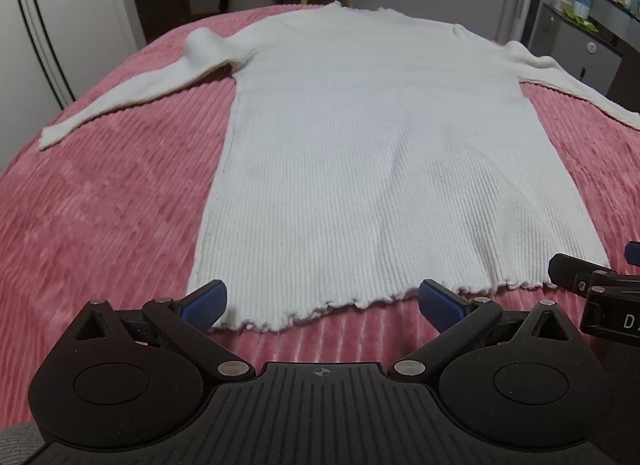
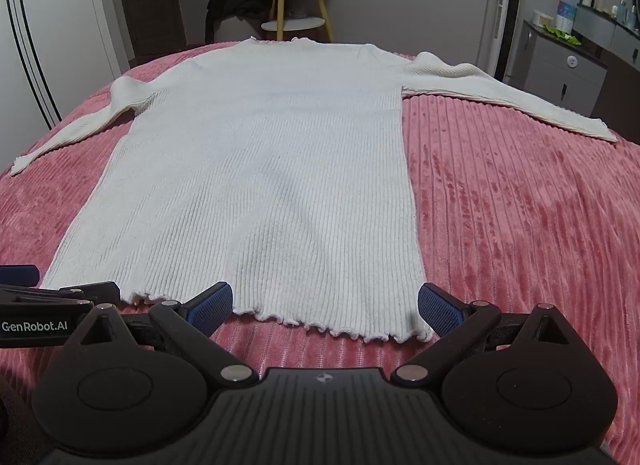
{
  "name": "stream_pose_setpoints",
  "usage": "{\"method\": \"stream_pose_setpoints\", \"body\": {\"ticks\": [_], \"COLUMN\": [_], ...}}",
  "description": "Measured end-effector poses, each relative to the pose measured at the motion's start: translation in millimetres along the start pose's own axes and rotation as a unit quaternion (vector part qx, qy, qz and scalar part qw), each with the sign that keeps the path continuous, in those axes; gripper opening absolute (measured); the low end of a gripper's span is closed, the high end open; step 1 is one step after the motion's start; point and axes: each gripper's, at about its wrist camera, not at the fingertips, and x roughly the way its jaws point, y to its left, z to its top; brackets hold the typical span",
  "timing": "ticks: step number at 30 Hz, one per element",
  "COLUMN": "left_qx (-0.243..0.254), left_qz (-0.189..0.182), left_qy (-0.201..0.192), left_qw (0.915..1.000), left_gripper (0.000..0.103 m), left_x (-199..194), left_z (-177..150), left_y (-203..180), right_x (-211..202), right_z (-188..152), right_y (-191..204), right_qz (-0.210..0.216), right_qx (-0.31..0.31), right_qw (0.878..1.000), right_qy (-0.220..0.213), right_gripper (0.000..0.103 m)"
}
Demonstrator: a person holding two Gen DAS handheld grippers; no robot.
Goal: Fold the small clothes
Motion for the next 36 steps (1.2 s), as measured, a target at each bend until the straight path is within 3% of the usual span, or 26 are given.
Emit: {"method": "stream_pose_setpoints", "body": {"ticks": [36], "left_qx": [-0.001], "left_qz": [-0.002], "left_qy": [0.002], "left_qw": [1.0000], "left_gripper": [0.103], "left_x": [0.1], "left_z": [0.1], "left_y": [0.2], "right_x": [-1.7], "right_z": [0.1], "right_y": [1.2], "right_qz": [0.000], "right_qx": [-0.001], "right_qw": [1.000], "right_qy": [-0.003], "right_gripper": [0.099]}}
